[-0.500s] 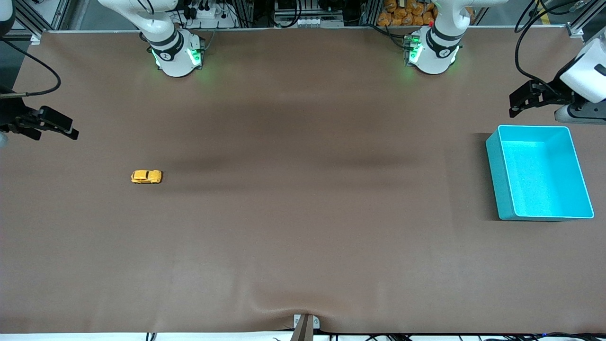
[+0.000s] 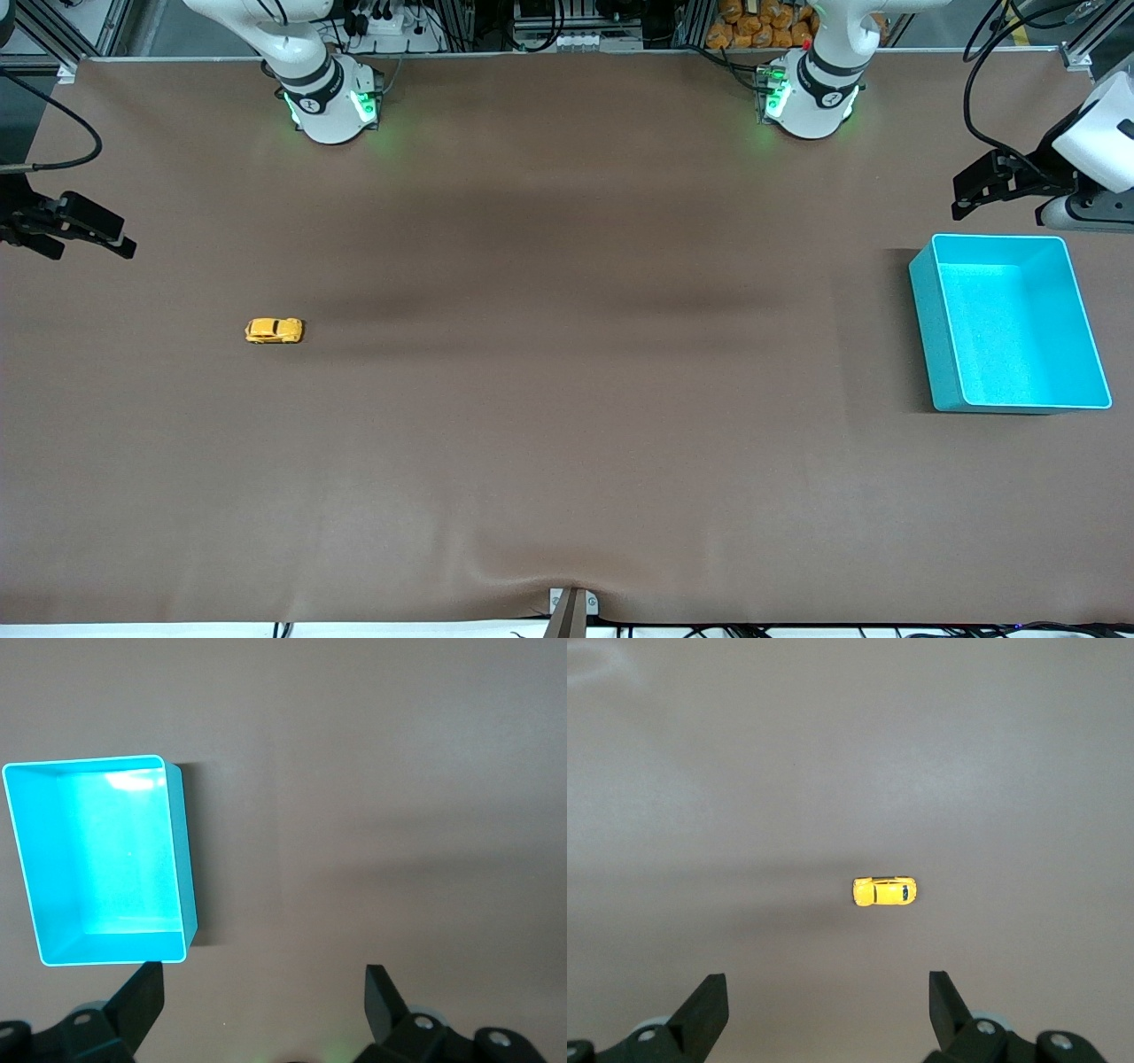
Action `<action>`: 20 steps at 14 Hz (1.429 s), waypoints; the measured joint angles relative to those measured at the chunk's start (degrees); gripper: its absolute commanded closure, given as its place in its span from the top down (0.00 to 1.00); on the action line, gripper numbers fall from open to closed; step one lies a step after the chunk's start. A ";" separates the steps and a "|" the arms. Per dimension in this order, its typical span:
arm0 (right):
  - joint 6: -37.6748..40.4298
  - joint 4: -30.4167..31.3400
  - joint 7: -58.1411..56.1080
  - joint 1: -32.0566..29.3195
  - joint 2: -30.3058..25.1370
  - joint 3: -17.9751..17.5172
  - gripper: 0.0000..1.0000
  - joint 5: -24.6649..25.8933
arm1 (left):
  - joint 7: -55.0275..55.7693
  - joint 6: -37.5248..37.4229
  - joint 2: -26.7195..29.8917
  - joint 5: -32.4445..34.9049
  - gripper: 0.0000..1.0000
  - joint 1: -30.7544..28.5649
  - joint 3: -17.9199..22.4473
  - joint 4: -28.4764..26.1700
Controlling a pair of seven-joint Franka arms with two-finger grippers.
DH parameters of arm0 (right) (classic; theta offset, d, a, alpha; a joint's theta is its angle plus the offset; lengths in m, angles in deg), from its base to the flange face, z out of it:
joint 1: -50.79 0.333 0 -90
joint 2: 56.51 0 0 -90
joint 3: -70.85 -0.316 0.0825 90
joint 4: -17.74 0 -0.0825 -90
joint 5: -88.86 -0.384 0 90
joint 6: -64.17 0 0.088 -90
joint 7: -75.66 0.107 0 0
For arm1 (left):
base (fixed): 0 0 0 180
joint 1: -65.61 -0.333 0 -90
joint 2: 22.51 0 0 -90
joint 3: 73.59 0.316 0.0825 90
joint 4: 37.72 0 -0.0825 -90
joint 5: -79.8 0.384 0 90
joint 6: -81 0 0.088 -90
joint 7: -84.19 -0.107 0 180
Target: Wind and store yellow beetle car
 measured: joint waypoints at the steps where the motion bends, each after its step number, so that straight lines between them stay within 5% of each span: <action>1: 0.29 -0.13 0.00 0.00 0.00 -0.01 1.00 0.00 | 0.00 0.08 0.00 0.00 1.00 0.00 0.00 0.00; 15: 7.36 -0.25 7.24 -0.19 4.18 0.31 1.00 2.39 | -0.10 0.38 0.00 0.00 1.00 0.01 -0.39 0.37; 20: 5.32 2.66 18.91 -0.28 5.80 0.25 1.00 2.42 | -0.10 0.38 0.00 -0.01 1.00 0.01 -0.43 0.39</action>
